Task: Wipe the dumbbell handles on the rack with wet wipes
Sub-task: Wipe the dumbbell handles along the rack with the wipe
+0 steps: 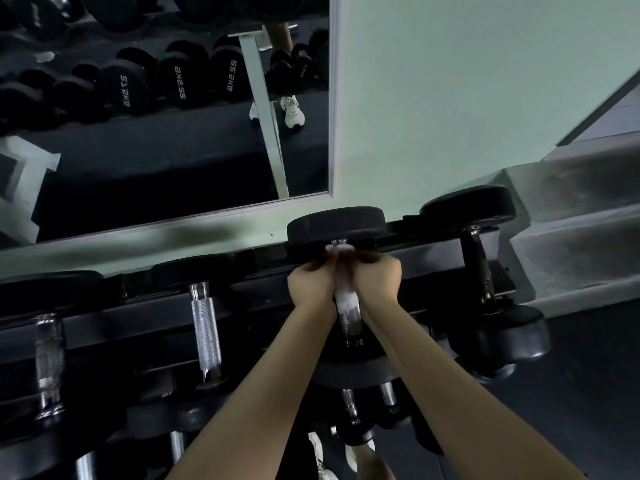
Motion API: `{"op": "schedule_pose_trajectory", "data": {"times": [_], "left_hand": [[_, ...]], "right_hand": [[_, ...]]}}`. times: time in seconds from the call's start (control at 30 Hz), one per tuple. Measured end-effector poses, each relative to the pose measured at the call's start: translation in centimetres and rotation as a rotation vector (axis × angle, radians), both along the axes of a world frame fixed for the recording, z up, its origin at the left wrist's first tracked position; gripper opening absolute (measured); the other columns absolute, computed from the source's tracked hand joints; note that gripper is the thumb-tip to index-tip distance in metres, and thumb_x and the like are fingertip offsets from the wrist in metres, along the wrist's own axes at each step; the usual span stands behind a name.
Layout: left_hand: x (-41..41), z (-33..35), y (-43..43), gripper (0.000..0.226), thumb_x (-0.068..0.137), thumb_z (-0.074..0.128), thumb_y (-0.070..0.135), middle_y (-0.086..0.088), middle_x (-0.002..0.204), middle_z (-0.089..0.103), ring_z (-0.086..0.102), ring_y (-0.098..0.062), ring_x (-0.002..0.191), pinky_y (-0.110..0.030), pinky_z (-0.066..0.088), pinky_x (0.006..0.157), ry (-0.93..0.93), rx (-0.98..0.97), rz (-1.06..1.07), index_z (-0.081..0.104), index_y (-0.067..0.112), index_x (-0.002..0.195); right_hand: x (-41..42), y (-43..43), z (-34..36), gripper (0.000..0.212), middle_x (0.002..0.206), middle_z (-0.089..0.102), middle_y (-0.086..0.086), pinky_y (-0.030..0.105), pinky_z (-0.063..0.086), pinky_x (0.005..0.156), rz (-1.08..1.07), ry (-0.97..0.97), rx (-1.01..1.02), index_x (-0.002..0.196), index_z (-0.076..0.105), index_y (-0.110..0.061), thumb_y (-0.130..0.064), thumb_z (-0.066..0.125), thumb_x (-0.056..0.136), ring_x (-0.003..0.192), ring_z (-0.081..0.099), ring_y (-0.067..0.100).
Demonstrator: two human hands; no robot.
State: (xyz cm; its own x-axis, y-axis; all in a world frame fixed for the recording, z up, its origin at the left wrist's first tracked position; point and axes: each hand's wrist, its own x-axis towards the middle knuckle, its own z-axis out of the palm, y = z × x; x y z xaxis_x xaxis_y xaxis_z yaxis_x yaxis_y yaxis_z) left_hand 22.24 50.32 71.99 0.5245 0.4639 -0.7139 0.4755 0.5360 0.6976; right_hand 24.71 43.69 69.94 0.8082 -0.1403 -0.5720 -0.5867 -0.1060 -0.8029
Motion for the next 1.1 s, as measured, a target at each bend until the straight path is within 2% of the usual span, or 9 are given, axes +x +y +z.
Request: {"op": "schedule_pose_trajectory", "data": {"times": [0.1,0.23,0.33,0.4,0.53,0.73,0.83,0.97,1.1], "left_hand": [[0.9,0.2,0.0,0.026,0.088,0.061,0.004,-0.001,0.054,0.056,0.052,-0.012,0.049,-0.018,0.040,0.048,0.006,0.040,0.005,0.056,0.011,0.063],[-1.3,-1.4,-0.4,0.004,0.080,0.073,0.024,0.001,0.073,0.068,0.067,-0.017,0.079,-0.032,0.054,0.082,0.023,0.137,-0.085,0.070,0.022,0.080],[-2.0,-1.3,-0.5,0.015,0.078,0.074,0.026,-0.007,0.085,0.073,0.069,-0.019,0.082,-0.039,0.055,0.087,0.049,0.154,-0.119,0.072,0.016,0.090],[-1.4,-0.4,-0.3,0.004,0.081,0.072,0.018,-0.011,0.086,0.071,0.067,-0.022,0.081,-0.035,0.053,0.085,0.043,0.126,-0.084,0.071,0.014,0.079],[-0.6,0.0,0.0,0.019,0.083,0.069,0.014,-0.004,0.071,0.066,0.067,-0.025,0.085,-0.038,0.053,0.089,0.004,0.114,-0.051,0.064,0.020,0.066],[-3.5,-1.6,-0.2,0.012,0.072,0.075,0.040,-0.002,0.076,0.073,0.071,-0.019,0.082,-0.042,0.056,0.084,0.039,0.258,-0.284,0.071,0.030,0.070],[-4.6,-1.6,0.0,0.020,0.072,0.077,0.038,-0.003,0.083,0.074,0.071,-0.019,0.081,-0.043,0.056,0.081,0.075,0.319,-0.396,0.074,0.023,0.085],[-4.9,-0.2,1.4,0.008,0.072,0.077,0.026,0.004,0.078,0.074,0.070,-0.016,0.077,-0.041,0.057,0.077,0.086,0.488,-0.493,0.074,0.027,0.078],[-5.1,2.3,2.4,0.011,0.073,0.077,0.023,0.009,0.081,0.073,0.069,-0.011,0.083,-0.036,0.055,0.083,-0.068,0.483,-0.550,0.072,0.032,0.073]], "right_hand": [[0.9,0.7,0.0,0.019,0.076,0.071,0.004,0.019,0.049,0.056,-0.033,-0.024,-0.015,0.076,0.071,-0.011,0.001,0.057,0.080,0.072,0.065,0.016],[-1.9,-1.1,0.0,0.009,0.075,0.074,0.002,0.031,0.058,0.073,0.033,-0.011,0.015,0.082,0.075,-0.013,-0.017,0.068,0.084,0.077,0.071,0.016],[-2.2,-1.5,0.0,0.013,0.069,0.073,0.003,0.035,0.059,0.072,0.079,-0.031,-0.039,0.075,0.075,-0.012,-0.023,0.071,0.082,0.073,0.071,0.019],[-0.9,-1.0,-0.1,0.008,0.071,0.074,0.002,0.038,0.059,0.077,0.079,-0.030,-0.052,0.074,0.075,-0.013,-0.018,0.070,0.078,0.075,0.071,0.018],[0.2,-0.3,-0.4,0.014,0.081,0.075,-0.001,0.037,0.056,0.087,0.127,-0.059,-0.012,0.086,0.077,-0.015,-0.015,0.068,0.075,0.083,0.070,0.014],[-2.8,-2.7,0.3,0.021,0.072,0.072,0.013,0.042,0.057,0.068,0.217,-0.073,-0.163,0.075,0.072,-0.004,-0.024,0.069,0.083,0.075,0.071,0.029],[-3.8,-3.2,0.7,0.016,0.063,0.069,0.005,0.031,0.050,0.052,0.309,-0.090,-0.236,0.075,0.074,-0.009,-0.021,0.068,0.084,0.057,0.064,0.016],[-3.9,-4.5,2.4,0.013,0.071,0.071,0.006,0.033,0.050,0.067,0.448,-0.150,-0.382,0.080,0.076,-0.010,-0.023,0.073,0.079,0.067,0.063,0.013],[-4.6,-5.6,5.3,0.017,0.084,0.070,-0.013,0.023,0.049,0.077,0.413,-0.252,-0.429,0.093,0.073,-0.022,-0.032,0.072,0.079,0.084,0.064,0.004]]}}
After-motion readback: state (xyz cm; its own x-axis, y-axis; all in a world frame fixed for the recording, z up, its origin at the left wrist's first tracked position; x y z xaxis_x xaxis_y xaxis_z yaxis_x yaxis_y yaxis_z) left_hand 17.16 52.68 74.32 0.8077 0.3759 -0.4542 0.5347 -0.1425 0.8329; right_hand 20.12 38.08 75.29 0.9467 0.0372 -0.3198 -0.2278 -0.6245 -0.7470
